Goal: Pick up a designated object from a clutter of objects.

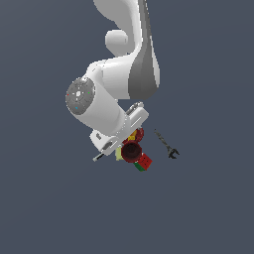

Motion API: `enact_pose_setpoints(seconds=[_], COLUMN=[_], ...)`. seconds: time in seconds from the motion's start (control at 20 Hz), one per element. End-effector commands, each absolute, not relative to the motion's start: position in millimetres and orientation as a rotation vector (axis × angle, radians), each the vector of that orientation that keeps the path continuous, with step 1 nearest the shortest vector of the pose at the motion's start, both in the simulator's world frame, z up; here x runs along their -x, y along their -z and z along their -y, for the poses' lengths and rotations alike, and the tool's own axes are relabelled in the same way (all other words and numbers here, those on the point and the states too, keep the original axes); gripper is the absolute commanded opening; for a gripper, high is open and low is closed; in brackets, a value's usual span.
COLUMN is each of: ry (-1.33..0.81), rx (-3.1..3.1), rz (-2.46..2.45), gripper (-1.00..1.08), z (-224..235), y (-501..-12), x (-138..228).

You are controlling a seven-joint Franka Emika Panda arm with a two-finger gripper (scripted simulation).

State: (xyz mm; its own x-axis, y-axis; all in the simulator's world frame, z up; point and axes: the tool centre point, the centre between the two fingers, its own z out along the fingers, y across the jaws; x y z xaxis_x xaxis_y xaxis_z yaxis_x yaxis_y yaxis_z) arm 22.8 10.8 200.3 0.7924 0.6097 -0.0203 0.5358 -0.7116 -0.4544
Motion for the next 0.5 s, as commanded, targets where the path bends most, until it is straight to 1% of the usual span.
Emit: enact_pose_setpoints(seconds=[0.0,0.45], ry=[-0.228,-0.184], rx=[2.489,2.291], rz=[0.911,1.048], gripper=[1.08,1.08], z=[-12.8,-19.4], y=[-190.9,-162.5], x=[-22.9,-22.5])
